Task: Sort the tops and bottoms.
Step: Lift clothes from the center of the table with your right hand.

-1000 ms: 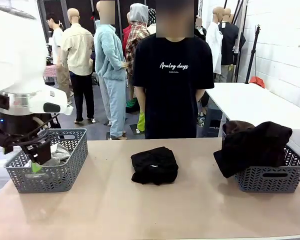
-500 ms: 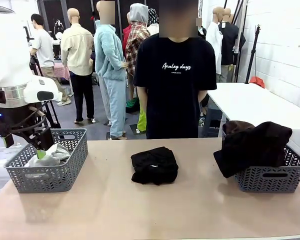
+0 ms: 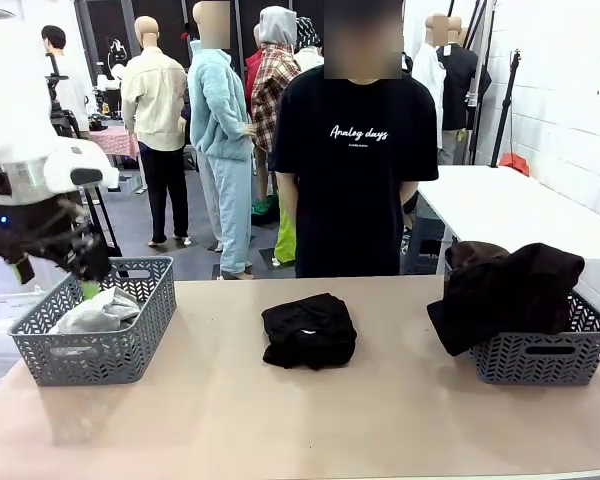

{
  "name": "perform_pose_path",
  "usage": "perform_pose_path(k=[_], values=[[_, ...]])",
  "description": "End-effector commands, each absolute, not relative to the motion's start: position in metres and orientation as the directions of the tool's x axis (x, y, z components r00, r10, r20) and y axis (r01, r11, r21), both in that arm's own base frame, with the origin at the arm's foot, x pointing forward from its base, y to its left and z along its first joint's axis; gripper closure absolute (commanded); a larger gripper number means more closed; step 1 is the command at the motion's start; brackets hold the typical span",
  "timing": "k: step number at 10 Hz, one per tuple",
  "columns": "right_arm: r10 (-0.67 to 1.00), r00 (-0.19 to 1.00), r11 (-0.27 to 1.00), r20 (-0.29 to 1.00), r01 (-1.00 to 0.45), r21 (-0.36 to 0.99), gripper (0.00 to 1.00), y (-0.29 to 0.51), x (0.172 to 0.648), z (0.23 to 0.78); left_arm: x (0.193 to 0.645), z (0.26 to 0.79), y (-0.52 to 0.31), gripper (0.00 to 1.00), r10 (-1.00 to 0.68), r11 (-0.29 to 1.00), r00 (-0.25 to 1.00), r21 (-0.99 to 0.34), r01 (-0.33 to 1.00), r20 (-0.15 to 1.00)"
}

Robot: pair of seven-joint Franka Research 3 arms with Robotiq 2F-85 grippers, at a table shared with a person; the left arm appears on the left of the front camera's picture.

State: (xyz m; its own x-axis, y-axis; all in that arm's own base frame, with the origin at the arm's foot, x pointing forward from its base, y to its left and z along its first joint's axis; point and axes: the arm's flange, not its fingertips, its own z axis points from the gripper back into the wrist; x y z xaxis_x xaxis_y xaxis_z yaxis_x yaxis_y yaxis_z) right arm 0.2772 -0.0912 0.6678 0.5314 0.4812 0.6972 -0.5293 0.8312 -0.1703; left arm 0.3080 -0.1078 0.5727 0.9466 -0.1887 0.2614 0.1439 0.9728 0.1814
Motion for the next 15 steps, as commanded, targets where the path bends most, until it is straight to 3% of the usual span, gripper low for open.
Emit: perform_pose_path(k=[1, 5, 8, 11, 15], values=[[0.48, 0.548, 0.837, 0.685, -0.521, -0.17, 0.0, -0.09, 0.278, 0.667, 0.367, 0.579, -0.086, 0.0, -0.065, 0.998, 0.923, 0.02, 0.062, 0.38], [0.48, 0.548, 0.837, 0.685, -0.521, -0.17, 0.0, -0.09, 0.278, 0.667, 0.415, 0.589, -0.073, 0.0, 0.073, 0.978, 0.857, -0.204, 0.039, 0.51], [0.48, 0.548, 0.837, 0.685, -0.521, -0.17, 0.0, -0.09, 0.278, 0.667, 0.426, 0.629, -0.106, 0.0, -0.066, 0.972, 0.819, -0.149, 0.183, 0.57], [0.48, 0.548, 0.837, 0.685, -0.521, -0.17, 0.0, -0.09, 0.278, 0.667, 0.405, 0.65, -0.119, 0.0, -0.288, 0.945, 0.78, 0.035, 0.324, 0.555], [0.48, 0.548, 0.837, 0.685, -0.521, -0.17, 0.0, -0.09, 0.278, 0.667, 0.403, 0.639, -0.119, 0.0, -0.299, 0.945, 0.788, 0.052, 0.324, 0.538]])
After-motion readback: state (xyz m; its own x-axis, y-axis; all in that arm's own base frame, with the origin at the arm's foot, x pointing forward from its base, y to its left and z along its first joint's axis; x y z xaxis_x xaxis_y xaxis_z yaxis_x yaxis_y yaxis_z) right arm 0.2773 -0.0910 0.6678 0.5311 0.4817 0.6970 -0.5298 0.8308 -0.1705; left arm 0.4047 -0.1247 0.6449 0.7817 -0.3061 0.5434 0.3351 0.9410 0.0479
